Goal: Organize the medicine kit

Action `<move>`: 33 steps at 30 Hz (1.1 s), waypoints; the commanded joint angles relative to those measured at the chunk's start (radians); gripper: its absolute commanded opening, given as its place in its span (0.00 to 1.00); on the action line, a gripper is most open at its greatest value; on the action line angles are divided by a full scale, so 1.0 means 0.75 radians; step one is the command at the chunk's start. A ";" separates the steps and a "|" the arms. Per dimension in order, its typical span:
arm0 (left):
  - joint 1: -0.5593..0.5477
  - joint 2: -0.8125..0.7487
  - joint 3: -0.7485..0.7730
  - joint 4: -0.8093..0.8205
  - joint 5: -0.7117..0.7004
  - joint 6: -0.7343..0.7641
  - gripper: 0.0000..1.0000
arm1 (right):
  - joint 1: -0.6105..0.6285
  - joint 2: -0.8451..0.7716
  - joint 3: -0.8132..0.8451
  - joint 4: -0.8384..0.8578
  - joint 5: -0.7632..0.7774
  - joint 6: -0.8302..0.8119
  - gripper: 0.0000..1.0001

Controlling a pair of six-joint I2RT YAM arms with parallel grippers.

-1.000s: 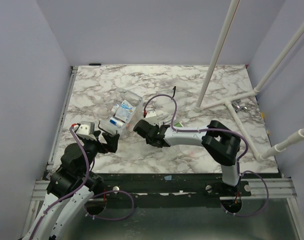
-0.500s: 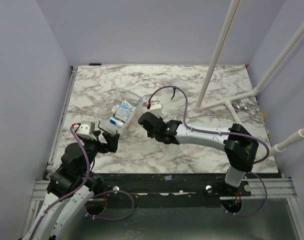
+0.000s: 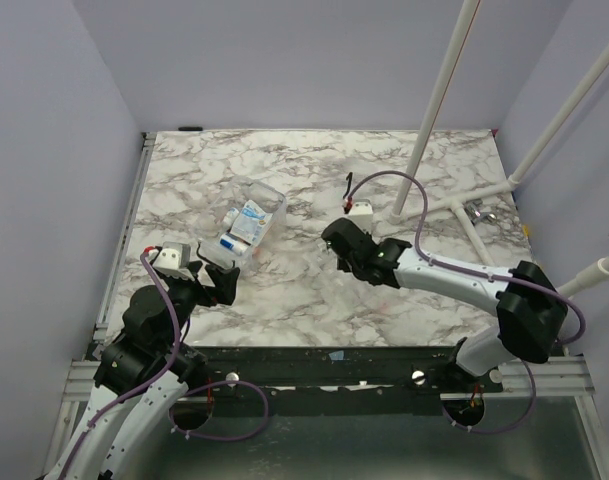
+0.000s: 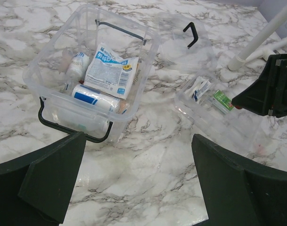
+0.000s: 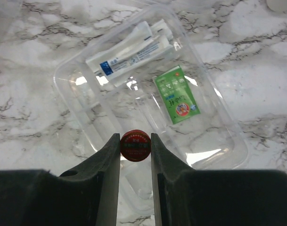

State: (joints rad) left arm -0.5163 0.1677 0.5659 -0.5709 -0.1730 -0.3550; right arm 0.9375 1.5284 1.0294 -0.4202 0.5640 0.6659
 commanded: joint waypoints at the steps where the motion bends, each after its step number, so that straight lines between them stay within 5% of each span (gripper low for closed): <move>1: 0.009 0.007 0.000 0.012 0.027 0.011 0.98 | -0.039 -0.091 -0.087 -0.065 0.015 0.070 0.18; 15: 0.010 0.002 -0.001 0.011 0.026 0.011 0.98 | -0.223 -0.105 -0.257 -0.019 -0.044 0.147 0.18; 33: 0.011 -0.003 -0.002 0.012 0.026 0.011 0.98 | -0.252 -0.043 -0.334 0.026 -0.014 0.212 0.21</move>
State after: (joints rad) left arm -0.5125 0.1677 0.5659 -0.5709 -0.1711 -0.3550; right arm 0.7570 1.4715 0.7864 -0.4305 0.5339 0.8013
